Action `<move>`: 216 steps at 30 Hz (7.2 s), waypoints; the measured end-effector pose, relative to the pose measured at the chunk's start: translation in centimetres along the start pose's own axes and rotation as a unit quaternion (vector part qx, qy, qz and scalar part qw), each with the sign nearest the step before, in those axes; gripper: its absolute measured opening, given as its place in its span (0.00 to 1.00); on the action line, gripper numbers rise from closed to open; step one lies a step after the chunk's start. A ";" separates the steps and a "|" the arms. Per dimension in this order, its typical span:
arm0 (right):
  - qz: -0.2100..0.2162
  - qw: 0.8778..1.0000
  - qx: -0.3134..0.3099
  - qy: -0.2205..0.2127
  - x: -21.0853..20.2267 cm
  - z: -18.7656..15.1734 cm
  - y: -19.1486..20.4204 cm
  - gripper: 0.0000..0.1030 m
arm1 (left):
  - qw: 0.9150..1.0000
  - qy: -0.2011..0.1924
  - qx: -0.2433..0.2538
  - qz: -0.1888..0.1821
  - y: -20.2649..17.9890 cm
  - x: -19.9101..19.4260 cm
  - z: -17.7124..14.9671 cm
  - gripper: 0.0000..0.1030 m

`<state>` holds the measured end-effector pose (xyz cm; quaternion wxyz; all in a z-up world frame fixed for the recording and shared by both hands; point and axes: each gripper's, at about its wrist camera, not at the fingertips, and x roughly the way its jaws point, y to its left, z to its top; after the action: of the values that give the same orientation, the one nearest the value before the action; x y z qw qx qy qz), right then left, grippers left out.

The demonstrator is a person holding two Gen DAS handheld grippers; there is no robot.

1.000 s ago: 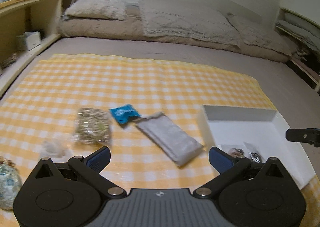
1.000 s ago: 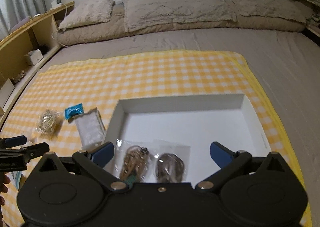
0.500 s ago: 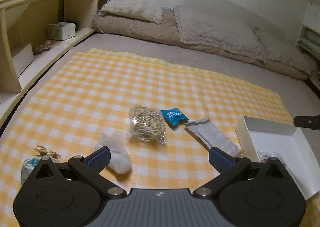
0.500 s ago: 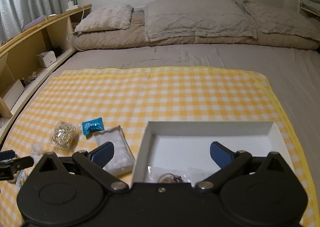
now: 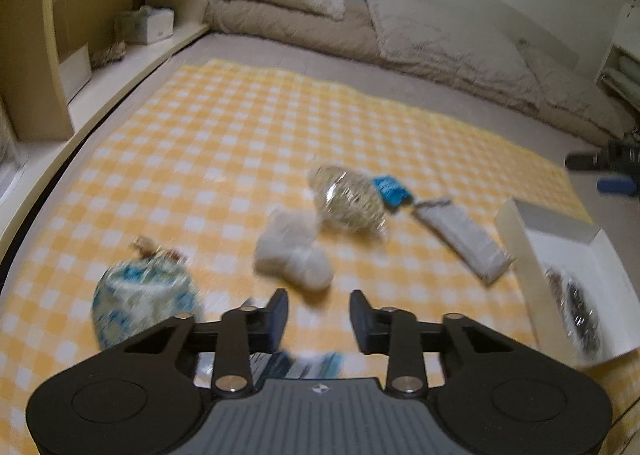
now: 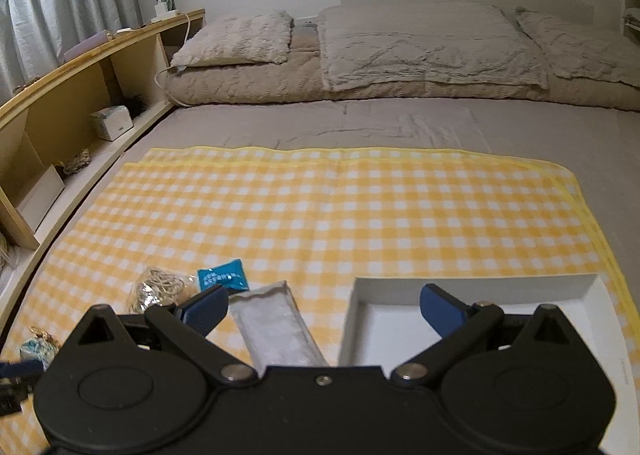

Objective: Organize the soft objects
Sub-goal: 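Grasp the white-and-blue printed packet with the left tool, then lift the printed packet with the left tool while the right tool grasps the grey pouch, then carry packet and grey pouch into the box while both tools release them, then push the printed packet further into the box with the right tool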

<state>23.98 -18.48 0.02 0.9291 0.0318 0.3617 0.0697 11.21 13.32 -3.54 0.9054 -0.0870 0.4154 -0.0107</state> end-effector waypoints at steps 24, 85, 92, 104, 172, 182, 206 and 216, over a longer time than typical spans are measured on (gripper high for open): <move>0.029 0.994 -0.082 0.058 7.2 1.0 5.3 0.88 | 0.998 0.042 0.055 -0.006 2.3 4.1 -2.8 0.22; 0.071 0.951 -0.236 0.187 14.6 -3.9 7.8 0.56 | 0.985 0.073 0.148 -0.042 0.8 5.7 -2.1 0.72; 0.074 0.956 -0.232 0.161 12.0 -3.5 7.9 0.55 | 0.990 0.042 0.132 -0.028 0.2 4.0 -1.0 0.72; 0.076 0.974 -0.193 0.090 5.8 -2.1 6.5 0.55 | 0.994 -0.035 0.102 -0.023 -3.5 1.2 2.3 0.72; -0.122 0.982 0.016 0.145 -3.9 -11.8 -22.8 0.70 | 0.952 0.086 0.039 -0.292 -36.1 11.1 -4.4 0.72; -0.096 0.982 0.130 0.096 -6.1 -10.6 -25.2 0.71 | 0.947 0.108 0.039 -0.301 -37.5 12.4 -4.7 0.82; -0.034 0.984 0.037 0.170 -6.6 -11.5 -22.8 0.34 | 0.948 0.090 0.172 -0.250 -35.5 8.4 -4.9 0.89; 0.024 0.970 -0.040 0.237 -4.3 -13.1 -18.6 0.24 | 0.955 0.098 0.174 -0.221 -33.4 8.4 -4.6 0.89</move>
<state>13.92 -37.38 -8.76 0.8154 -0.0142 0.5677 0.1122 15.03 -21.03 -7.20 0.8364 -0.0162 0.4643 -0.2909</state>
